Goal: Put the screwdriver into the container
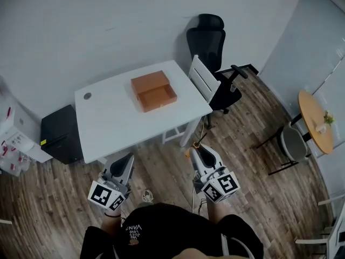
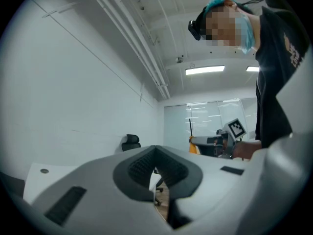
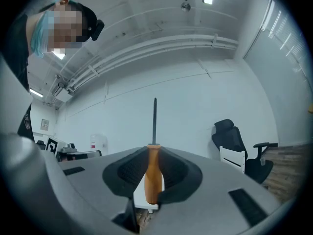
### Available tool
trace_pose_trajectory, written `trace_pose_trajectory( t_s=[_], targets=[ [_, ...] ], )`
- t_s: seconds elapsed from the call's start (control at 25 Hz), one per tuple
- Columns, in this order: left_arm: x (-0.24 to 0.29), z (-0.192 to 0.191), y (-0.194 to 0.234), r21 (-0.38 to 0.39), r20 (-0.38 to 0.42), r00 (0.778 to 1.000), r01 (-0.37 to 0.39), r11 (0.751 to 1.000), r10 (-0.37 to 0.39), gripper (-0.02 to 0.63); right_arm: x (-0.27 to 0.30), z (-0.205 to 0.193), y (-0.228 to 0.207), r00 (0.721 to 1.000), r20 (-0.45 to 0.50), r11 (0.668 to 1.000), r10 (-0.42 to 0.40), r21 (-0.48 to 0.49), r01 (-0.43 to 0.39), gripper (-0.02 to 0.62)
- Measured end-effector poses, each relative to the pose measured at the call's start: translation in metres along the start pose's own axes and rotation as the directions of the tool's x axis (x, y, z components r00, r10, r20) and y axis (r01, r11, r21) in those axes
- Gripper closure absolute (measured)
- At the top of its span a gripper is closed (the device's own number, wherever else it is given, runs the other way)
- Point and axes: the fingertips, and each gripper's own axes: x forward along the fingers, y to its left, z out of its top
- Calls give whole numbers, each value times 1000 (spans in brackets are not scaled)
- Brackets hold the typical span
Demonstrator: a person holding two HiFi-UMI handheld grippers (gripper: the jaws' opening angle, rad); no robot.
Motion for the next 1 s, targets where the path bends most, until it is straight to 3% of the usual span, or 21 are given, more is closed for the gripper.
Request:
trace_pose_trajectory(
  t_s=[0.6,1.0],
  targets=[
    [44,-9,94,-17,-15,992,129,992,-129,591,87,-16,-2,995,0,995,-104,-3,104,518],
    [78,-20,118,-44,-32,991,126,991,-127,591,120,-17,-29,994,-29,994,-106,-11,106,518]
  ],
)
